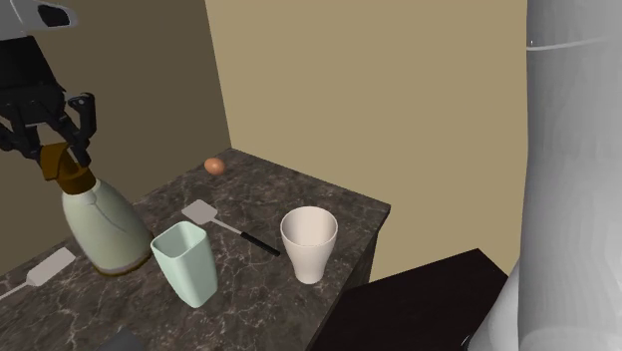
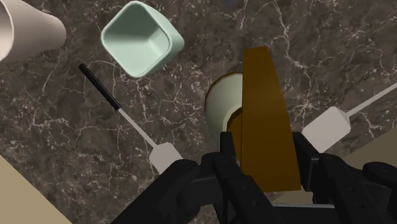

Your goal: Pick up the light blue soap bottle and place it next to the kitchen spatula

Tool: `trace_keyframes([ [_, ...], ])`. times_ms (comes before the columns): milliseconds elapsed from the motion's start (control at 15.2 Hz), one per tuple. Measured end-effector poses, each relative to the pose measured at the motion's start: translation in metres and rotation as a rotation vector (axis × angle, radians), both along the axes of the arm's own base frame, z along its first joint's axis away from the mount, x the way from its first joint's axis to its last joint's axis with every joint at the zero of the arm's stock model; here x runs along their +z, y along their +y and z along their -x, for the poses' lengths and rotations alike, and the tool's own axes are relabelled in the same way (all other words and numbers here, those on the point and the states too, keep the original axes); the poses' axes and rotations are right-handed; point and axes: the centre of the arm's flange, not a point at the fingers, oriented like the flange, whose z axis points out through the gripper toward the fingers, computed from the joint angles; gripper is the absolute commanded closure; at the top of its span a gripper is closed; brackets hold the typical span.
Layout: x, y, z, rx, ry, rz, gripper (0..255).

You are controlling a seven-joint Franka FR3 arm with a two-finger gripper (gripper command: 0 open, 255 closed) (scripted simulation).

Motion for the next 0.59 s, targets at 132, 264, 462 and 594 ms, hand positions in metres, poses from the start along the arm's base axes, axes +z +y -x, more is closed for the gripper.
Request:
trace_keyframes([
  [132, -0.011, 0.000, 0.001, 0.000, 0.000, 0.000, 255],
  [264, -0.020, 0.000, -0.001, 0.000, 0.000, 0.000, 255],
  [462, -0.035, 0.000, -0.001, 0.000, 0.000, 0.000, 255],
  [594, -0.039, 0.000, 0.000, 0.000, 0.000, 0.000, 255],
])
